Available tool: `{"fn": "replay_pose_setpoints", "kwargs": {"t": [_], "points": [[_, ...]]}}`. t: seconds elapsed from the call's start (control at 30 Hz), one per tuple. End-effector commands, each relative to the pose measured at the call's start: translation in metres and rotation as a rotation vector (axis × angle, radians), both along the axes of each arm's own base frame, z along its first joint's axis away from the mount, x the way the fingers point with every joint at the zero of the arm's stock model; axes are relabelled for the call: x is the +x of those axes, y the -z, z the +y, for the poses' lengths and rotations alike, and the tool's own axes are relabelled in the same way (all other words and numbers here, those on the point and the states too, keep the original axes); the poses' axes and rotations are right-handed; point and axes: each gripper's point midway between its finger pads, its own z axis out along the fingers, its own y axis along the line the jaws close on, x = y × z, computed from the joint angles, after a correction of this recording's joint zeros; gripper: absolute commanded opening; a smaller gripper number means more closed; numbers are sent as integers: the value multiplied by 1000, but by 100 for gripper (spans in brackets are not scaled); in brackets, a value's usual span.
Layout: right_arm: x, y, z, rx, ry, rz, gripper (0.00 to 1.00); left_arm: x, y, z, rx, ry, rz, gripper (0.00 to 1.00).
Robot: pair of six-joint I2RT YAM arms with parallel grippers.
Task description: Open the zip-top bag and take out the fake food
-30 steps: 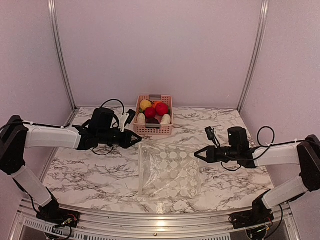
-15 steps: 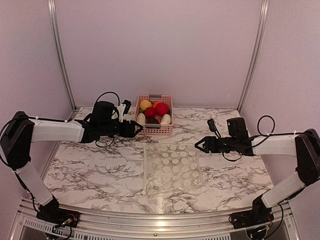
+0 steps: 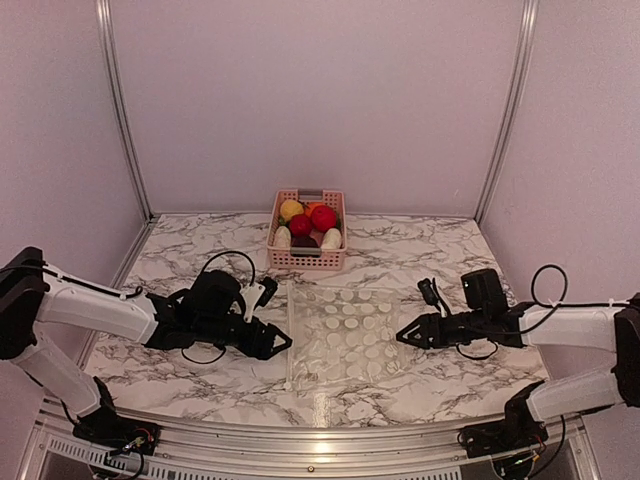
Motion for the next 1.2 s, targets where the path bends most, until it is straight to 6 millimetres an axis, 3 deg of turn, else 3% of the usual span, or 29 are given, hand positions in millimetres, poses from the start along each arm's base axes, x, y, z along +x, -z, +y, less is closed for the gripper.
{"fn": "replay_pose_setpoints", "kwargs": {"t": [0.0,0.2,0.37,0.43,0.53,0.67,0.73,0.83,0.93,1.0,1.17], "points": [[-23,18,9,1,-28,79,54,-12,19,-8,10,-16,47,71],[-33,39,9,-3,-22,115,36,-18,40,-19,3,-25,106,59],[-31,52,0,-65,-1,112,22,-15,53,-14,11,-57,131,33],[-31,58,-6,-84,15,128,19,-12,58,-8,20,-78,139,22],[-32,63,-8,-90,24,153,17,-8,65,2,49,-115,148,14],[-31,63,-8,-96,20,160,23,-1,68,15,63,-153,157,13],[-27,53,-7,-90,22,137,39,2,61,18,65,-154,138,21],[-18,31,-9,-105,40,85,58,9,42,24,50,-167,99,51],[-1,7,-16,-115,75,11,71,26,15,40,21,-218,49,82],[10,-9,-21,-99,96,-38,79,38,-1,51,0,-255,21,97],[48,-54,-26,-78,143,-167,85,68,-43,72,-23,-319,-56,99]]}}
